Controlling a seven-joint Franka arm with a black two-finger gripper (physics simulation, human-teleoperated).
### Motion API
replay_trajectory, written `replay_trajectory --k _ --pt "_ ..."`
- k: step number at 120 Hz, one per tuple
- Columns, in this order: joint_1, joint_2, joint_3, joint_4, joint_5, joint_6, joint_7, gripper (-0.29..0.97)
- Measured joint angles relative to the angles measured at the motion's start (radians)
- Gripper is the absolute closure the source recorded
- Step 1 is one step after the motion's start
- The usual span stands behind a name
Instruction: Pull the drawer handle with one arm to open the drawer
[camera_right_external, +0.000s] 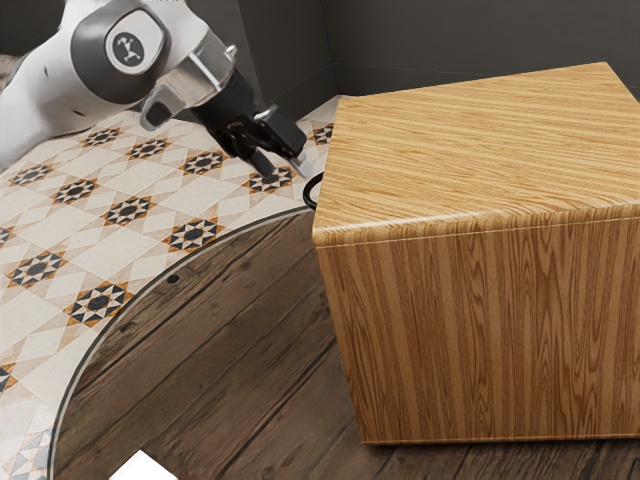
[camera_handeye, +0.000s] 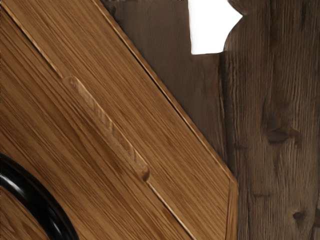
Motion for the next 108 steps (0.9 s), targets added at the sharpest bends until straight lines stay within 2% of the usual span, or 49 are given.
replay_trajectory --k 19,59,68,73,76,84,88,91,94,97,101,108 --pt "-0.029 -0.001 0.000 -0.028 -0.010 0.028 0.000 0.00" --pt "-0.029 -0.013 0.018 -0.099 -0.030 0.050 0.000 -0.02" --pt "-0.028 -0.027 0.030 -0.123 -0.028 0.051 0.000 0.00" --pt "-0.027 -0.048 0.033 -0.145 -0.024 0.052 0.000 0.06" --pt "-0.025 -0.073 0.035 -0.167 -0.023 0.052 0.000 0.17" --pt "-0.013 -0.158 0.036 -0.241 -0.011 0.051 0.000 0.13" --pt "0.000 -0.214 0.030 -0.287 -0.003 0.051 0.000 0.27" --pt "0.001 -0.282 0.036 -0.339 0.004 0.050 0.000 0.49" --pt "-0.004 -0.362 0.053 -0.401 0.014 0.048 0.000 0.56" --pt "-0.015 -0.448 0.071 -0.463 0.028 0.045 0.000 0.53" --pt "-0.031 -0.573 0.101 -0.529 0.055 0.035 0.000 0.43" --pt "-0.086 -0.772 0.147 -0.553 0.133 0.011 0.000 0.30"
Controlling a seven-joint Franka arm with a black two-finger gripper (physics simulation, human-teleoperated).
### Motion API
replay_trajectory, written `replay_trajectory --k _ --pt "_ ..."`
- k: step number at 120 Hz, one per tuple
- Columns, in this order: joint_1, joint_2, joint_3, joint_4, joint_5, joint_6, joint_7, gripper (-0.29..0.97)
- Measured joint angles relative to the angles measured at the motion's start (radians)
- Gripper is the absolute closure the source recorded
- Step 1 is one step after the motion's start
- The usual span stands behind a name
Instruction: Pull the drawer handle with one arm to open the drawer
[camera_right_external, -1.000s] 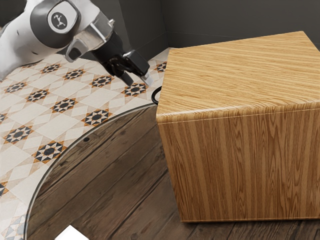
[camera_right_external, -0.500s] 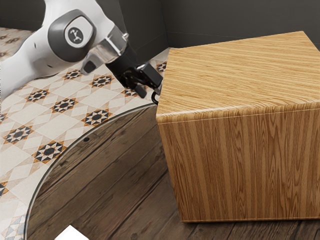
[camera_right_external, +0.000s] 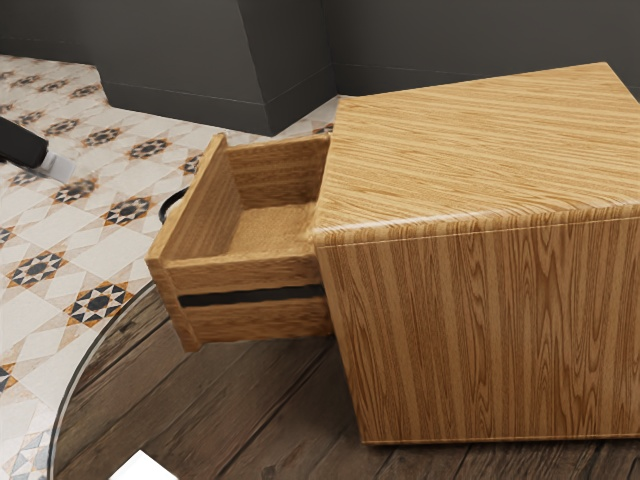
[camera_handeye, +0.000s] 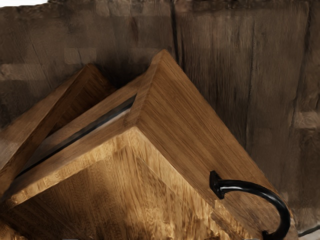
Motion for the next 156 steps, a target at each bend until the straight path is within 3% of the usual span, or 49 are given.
replay_trajectory --k 8,15,42,87,93,103,110,120,132,137,147,156 --pt "-0.026 -0.135 0.013 0.047 0.069 -0.040 0.000 0.20" --pt "-0.033 -0.161 0.012 0.064 0.106 -0.075 0.000 0.14" --pt "-0.106 0.311 -0.034 0.192 0.156 -0.147 0.000 0.04" --pt "-0.161 0.397 -0.036 0.233 0.200 -0.177 0.000 0.00" --pt "-0.185 0.461 -0.034 0.377 0.286 -0.178 0.000 0.00" --pt "-0.273 0.498 -0.048 0.534 0.581 -0.179 0.000 0.00" --pt "-0.335 0.493 -0.057 0.561 0.719 -0.181 0.000 0.00" --pt "-0.356 0.491 -0.087 0.557 0.831 -0.188 0.000 0.00" --pt "-0.362 0.491 -0.116 0.553 0.896 -0.193 0.000 0.00" --pt "-0.351 0.494 -0.113 0.550 0.848 -0.195 0.000 0.00" --pt "-0.193 0.493 -0.105 0.478 0.549 -0.210 0.000 0.00" --pt "-0.137 0.490 -0.106 0.447 0.379 -0.229 0.000 0.00"
